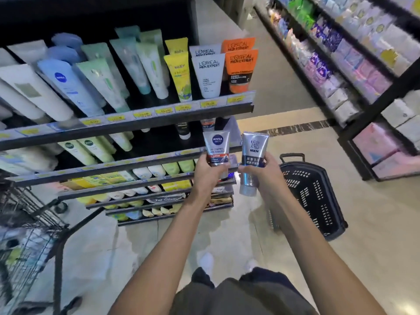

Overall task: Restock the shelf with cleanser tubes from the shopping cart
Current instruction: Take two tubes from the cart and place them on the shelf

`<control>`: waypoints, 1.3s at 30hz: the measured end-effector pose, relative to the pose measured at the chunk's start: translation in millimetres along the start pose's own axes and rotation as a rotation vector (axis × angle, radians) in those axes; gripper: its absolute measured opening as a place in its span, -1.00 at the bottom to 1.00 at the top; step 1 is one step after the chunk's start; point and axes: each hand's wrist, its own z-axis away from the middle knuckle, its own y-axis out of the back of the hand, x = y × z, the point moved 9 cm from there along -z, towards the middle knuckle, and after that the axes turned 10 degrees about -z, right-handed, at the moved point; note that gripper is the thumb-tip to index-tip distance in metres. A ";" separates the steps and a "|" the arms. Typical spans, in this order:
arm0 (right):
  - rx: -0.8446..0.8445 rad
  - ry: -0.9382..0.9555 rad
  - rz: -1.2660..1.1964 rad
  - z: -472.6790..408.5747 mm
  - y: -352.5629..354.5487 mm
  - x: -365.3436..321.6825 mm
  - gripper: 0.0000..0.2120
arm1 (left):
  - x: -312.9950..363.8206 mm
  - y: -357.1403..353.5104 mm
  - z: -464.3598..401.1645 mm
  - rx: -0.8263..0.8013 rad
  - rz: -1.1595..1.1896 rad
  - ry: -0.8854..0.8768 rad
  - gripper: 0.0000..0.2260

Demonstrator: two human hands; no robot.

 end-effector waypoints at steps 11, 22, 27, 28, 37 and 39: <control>-0.099 -0.068 0.074 -64.4 29.1 -2.7 -0.49 | 9.3 -39.9 -81.8 0.250 -0.144 0.017 -0.54; -0.108 -0.072 -0.002 -93.6 35.2 17.6 -0.44 | 43.3 -59.5 -145.3 0.323 -0.277 -0.238 -0.62; -0.092 -0.077 0.013 -84.7 45.2 23.5 -0.50 | 37.9 -71.7 -173.9 0.293 -0.254 -0.257 -0.61; -0.088 -0.077 0.019 -83.3 47.1 24.4 -0.49 | 33.5 -75.1 -182.7 0.289 -0.274 -0.259 -0.61; -0.054 -0.063 0.039 -77.0 63.2 37.0 -0.46 | 36.1 -79.9 -186.3 0.365 -0.571 -0.251 -0.49; -0.055 -0.058 0.037 -75.8 64.4 39.7 -0.47 | 37.6 -80.3 -187.5 0.374 -0.604 -0.235 -0.45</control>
